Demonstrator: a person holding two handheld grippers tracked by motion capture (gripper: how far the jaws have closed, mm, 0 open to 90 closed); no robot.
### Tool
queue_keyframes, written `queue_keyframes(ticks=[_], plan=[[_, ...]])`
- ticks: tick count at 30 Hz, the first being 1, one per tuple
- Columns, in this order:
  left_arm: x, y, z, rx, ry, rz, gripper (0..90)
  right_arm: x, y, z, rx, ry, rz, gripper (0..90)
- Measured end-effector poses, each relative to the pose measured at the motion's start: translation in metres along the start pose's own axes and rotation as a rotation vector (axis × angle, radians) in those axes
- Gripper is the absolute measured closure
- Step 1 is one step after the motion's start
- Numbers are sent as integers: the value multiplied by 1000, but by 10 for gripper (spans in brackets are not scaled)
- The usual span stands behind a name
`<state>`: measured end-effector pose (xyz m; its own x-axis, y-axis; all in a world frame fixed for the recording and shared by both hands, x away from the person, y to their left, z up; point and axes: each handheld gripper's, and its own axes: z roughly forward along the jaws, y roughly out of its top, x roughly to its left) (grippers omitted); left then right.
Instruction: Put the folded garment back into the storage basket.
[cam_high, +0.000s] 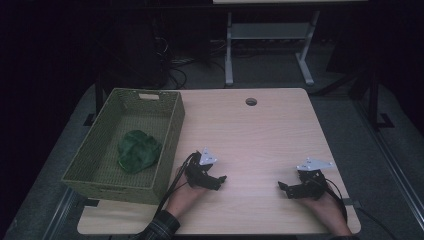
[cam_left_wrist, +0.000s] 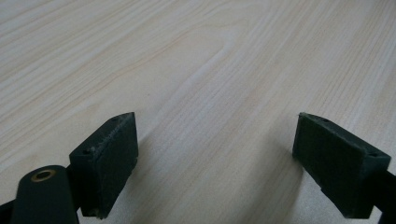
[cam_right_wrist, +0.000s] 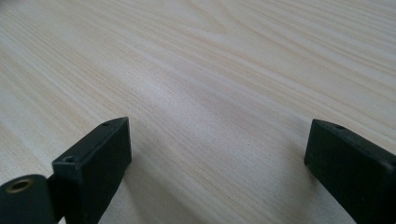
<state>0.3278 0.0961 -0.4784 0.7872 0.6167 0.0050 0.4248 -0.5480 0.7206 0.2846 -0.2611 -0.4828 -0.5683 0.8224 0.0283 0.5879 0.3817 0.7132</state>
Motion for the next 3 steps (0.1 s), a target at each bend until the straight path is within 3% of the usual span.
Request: queue_keyframes(ticks=[3], plan=[[0,0,0,0,0,0,135,0,0,0,0,0,-1,68]])
